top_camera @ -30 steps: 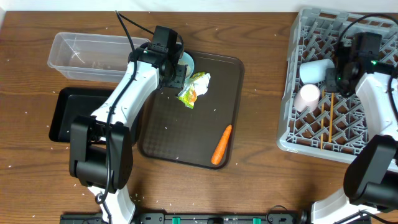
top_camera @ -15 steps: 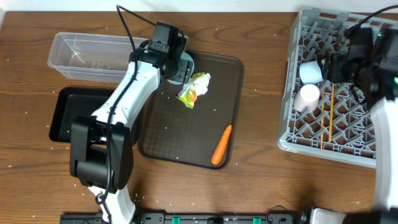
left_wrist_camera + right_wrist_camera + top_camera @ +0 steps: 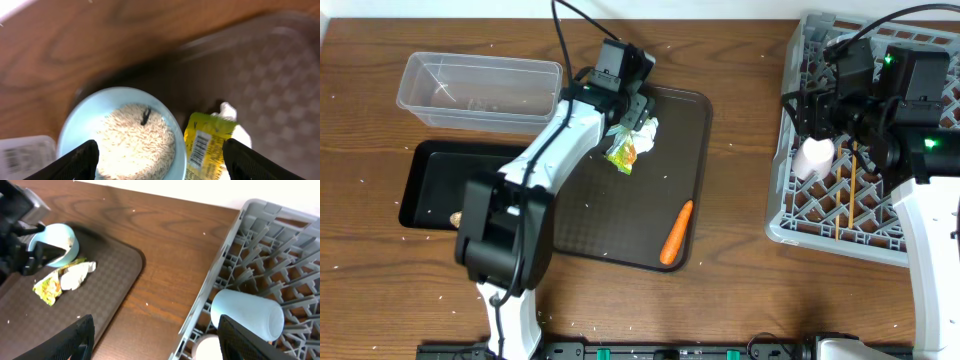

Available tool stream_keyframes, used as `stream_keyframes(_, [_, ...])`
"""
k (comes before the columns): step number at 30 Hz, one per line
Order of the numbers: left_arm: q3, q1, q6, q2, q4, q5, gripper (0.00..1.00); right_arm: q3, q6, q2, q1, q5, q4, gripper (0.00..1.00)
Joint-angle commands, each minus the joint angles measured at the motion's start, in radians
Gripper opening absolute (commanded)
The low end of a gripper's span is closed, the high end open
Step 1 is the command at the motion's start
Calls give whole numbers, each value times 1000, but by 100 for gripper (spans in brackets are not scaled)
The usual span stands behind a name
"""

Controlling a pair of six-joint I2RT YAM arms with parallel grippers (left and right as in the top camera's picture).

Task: Sort waste into correct bins and load items into the dishwasher rack
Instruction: 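Grasp the light-blue rice bowl rim with the left gripper and lift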

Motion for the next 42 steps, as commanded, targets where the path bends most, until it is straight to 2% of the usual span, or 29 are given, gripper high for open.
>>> stream_keyframes(1, [19,5,12,42,2,-21,79,3,19,0,7,-11,-13,72])
stream_keyframes(13, [19,5,-48,117,-10,-13,49,3,18,0,7,-11,-59,72])
stream_keyframes(17, [16,5,-48,131,-23,-13,46,3,18,0,7,-11,-59,72])
stream_keyframes(22, [10,5,-48,132,-29,-13,33,3,18,0,7,-8,-58,72])
stream_keyframes(29, [11,4,-62,129,-29,-14,26,3,18,0,7,5,-59,72])
stream_keyframes(31, [11,4,-87,123,-31,-14,19,3,18,0,7,5,-59,72])
stream_keyframes(33, [11,4,-116,109,-33,-14,6,3,18,0,7,5,-58,71])
stream_keyframes(42, [11,4,-189,-12,-79,-13,6,3,18,0,7,16,-59,71])
